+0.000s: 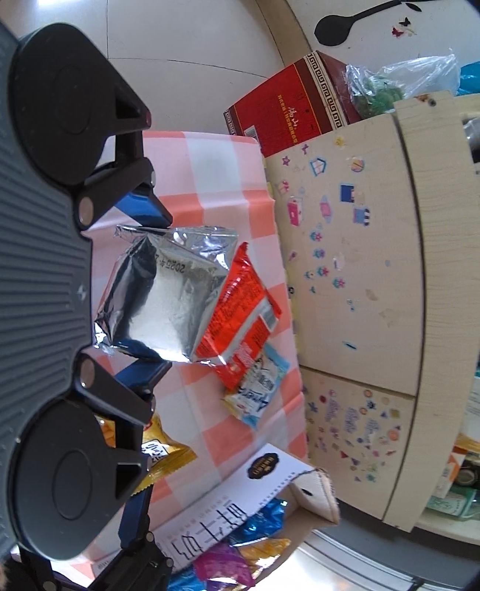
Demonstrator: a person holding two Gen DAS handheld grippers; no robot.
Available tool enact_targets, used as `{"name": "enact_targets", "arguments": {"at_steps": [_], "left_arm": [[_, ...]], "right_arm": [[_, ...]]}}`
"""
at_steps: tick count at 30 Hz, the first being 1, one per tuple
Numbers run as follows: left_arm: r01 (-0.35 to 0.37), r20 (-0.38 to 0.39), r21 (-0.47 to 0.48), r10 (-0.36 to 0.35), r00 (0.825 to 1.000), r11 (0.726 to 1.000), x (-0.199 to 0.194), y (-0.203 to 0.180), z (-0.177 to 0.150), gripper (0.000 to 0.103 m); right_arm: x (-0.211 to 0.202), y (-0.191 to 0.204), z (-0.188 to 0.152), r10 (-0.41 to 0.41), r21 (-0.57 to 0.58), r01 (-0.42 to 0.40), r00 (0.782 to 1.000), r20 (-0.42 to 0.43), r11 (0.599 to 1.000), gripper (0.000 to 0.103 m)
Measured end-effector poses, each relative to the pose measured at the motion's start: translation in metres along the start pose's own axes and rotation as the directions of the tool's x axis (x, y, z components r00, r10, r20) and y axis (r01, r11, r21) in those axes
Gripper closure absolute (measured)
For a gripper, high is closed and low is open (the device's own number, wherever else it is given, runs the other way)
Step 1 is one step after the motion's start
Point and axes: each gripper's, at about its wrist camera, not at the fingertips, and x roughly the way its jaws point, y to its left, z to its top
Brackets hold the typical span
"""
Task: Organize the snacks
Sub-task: 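Lift silver foil and yellow waffle packets and carry both over the box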
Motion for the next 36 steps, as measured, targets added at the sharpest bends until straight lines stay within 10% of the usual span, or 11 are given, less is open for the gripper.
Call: {"name": "enact_targets", "arguments": {"at_steps": [18, 36], "left_arm": [[0.002, 0.135, -0.058, 0.006, 0.991, 0.998, -0.016, -0.022, 0.029, 0.028], [0.207, 0.197, 0.011, -0.205, 0.959, 0.978, -0.019, -0.102, 0.045, 0.028]], "right_arm": [[-0.057, -0.061, 0.029, -0.112, 0.150, 0.088, 0.981, 0.155, 0.985, 0.036], [-0.108, -0.144, 0.011, -0.310, 0.403, 0.220, 0.935, 0.173, 0.888, 0.036]]}}
